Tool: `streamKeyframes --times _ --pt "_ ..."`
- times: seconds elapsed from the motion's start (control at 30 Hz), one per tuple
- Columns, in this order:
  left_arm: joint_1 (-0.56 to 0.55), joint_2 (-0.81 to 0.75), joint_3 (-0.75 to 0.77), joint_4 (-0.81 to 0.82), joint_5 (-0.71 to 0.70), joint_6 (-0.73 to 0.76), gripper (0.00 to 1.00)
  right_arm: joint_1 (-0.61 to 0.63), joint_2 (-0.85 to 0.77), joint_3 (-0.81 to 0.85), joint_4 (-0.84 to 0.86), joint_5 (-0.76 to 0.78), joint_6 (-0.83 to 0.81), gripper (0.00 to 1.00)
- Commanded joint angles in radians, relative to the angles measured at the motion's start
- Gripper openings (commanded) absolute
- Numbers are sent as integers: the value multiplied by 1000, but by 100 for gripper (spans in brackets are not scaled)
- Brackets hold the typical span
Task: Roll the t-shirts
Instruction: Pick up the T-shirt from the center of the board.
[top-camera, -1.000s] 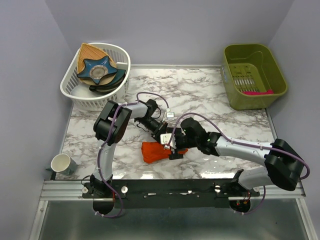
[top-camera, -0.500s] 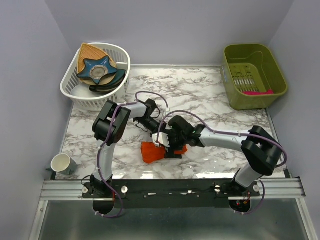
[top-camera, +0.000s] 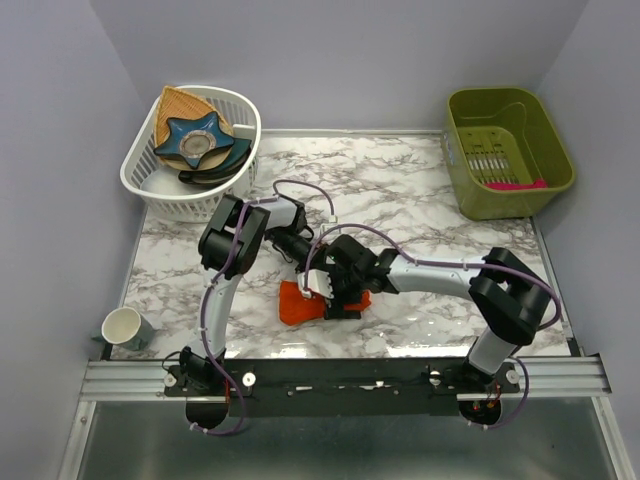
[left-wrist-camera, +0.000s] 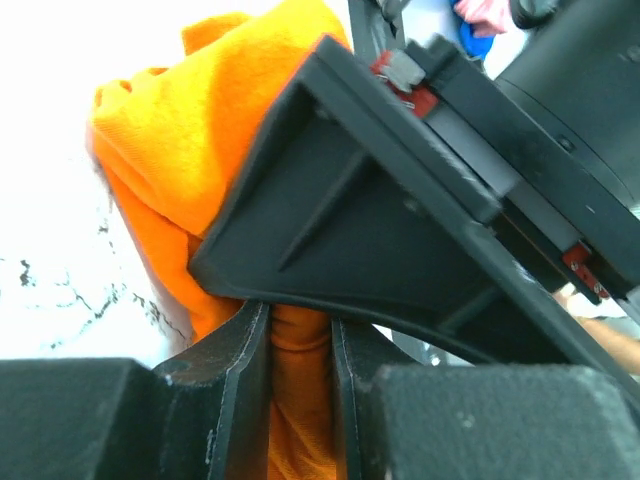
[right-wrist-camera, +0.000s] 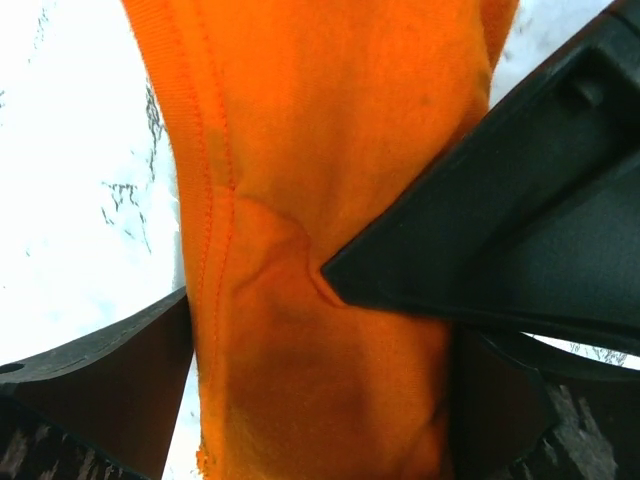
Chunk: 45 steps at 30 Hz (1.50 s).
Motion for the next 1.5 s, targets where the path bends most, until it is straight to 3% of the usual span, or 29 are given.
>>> streamKeyframes --times 0.0,0.17,0.3,0.33,0.4,0.5,0.57,0.6,0.67,0.7,0.77,0.9,0.93,0.97,1.0,1.03,1.1,1.17,1.27,1.47 --pt "-2 -29 5 -241 75 257 1 39 44 18 -2 -57 35 95" --pt "-2 -55 -21 -243 86 284 2 39 51 12 -10 -123 69 94" --pt "-2 -81 -39 -243 94 304 6 37 81 38 -31 -141 95 74" --pt "-2 -87 -43 -243 95 309 7 39 86 42 -37 -143 104 63" --pt "-3 -110 -53 -243 94 323 11 39 101 50 -39 -150 109 53" --pt "-2 -152 -61 -243 97 329 23 37 116 59 -51 -156 121 44" --pt "-2 -178 -61 -243 100 327 25 37 121 65 -59 -158 119 38" --pt "1 -205 -52 -240 98 317 26 39 121 68 -62 -158 119 29" --pt "13 -231 -40 -241 103 294 29 37 115 78 -80 -164 112 27" --pt "30 -254 -20 -241 101 280 30 39 110 81 -92 -172 107 9" --pt "47 -277 5 -241 89 240 32 39 78 82 -115 -170 92 2" --pt "104 -377 68 -156 -24 67 34 30 -3 66 -189 -124 1 0" --pt "131 -412 56 21 -59 -25 34 21 -20 58 -221 -115 -17 0" --pt "142 -457 31 161 -101 -317 36 13 -37 56 -238 -104 -49 0" --pt "151 -565 -40 309 -145 -446 42 5 -69 53 -255 -81 -63 0" --pt "161 -624 -81 586 -253 -546 44 -11 -84 56 -285 -69 -72 0" --pt "170 -755 -139 831 -349 -711 50 -33 -123 70 -318 -43 -77 1" --pt "175 -794 -119 889 -493 -789 52 -74 -143 117 -368 -26 -60 0" --pt "182 -816 -40 849 -501 -829 52 -180 -163 235 -443 -11 -17 0" --pt "182 -943 -136 882 -538 -865 52 -415 -104 531 -520 31 79 1"
